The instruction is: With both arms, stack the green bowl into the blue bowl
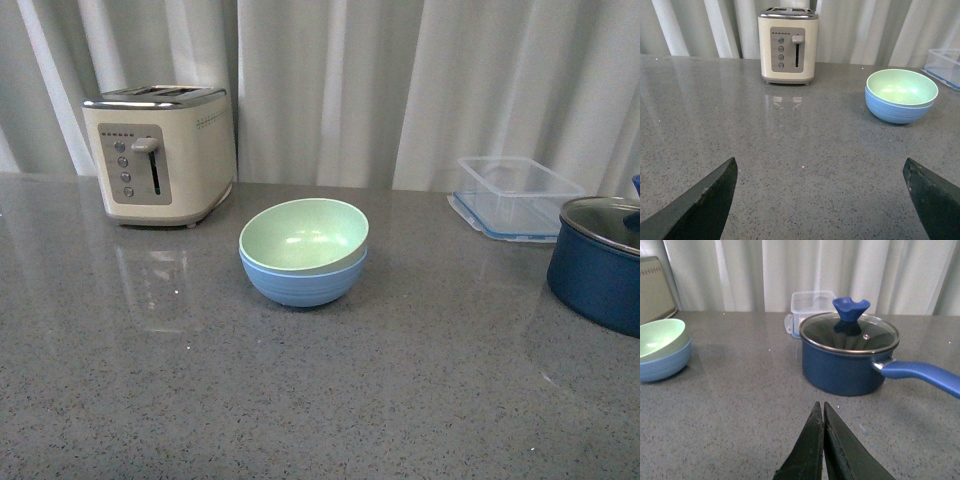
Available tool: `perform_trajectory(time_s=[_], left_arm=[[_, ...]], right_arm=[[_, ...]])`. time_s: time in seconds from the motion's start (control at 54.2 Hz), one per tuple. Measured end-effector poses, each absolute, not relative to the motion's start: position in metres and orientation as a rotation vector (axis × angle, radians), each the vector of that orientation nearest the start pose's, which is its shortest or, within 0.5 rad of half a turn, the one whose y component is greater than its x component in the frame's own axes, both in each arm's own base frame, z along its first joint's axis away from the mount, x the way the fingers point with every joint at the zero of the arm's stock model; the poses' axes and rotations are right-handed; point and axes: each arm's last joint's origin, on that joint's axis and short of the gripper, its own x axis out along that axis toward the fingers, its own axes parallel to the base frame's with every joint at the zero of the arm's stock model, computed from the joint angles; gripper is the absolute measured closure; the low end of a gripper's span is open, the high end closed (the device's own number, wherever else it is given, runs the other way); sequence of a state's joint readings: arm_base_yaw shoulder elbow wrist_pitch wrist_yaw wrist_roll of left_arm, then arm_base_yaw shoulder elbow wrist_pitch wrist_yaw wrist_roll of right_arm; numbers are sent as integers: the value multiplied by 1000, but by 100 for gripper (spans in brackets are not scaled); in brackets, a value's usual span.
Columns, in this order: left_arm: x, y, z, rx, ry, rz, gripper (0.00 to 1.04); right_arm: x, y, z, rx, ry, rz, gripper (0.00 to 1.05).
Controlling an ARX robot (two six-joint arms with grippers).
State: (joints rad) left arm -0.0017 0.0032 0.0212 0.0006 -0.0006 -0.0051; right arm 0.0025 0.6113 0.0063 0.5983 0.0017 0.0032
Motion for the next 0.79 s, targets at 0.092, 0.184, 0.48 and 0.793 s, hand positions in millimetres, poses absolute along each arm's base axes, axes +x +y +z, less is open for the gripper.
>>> perform_trajectory(time_s=[0.092,0.184,0.48,0.793], left_arm=[[97,0,171,-5,-18,-1,7],[97,0,171,-5,-18,-1,7],[97,0,171,-5,-18,-1,7],[97,0,171,-5,-18,-1,7]], right_arm=[[133,0,165,3,9,1,104],[130,0,166,3,1,1,104],[118,0,168,3,-7,1,104],[112,0,168,3,-8,1,104]])
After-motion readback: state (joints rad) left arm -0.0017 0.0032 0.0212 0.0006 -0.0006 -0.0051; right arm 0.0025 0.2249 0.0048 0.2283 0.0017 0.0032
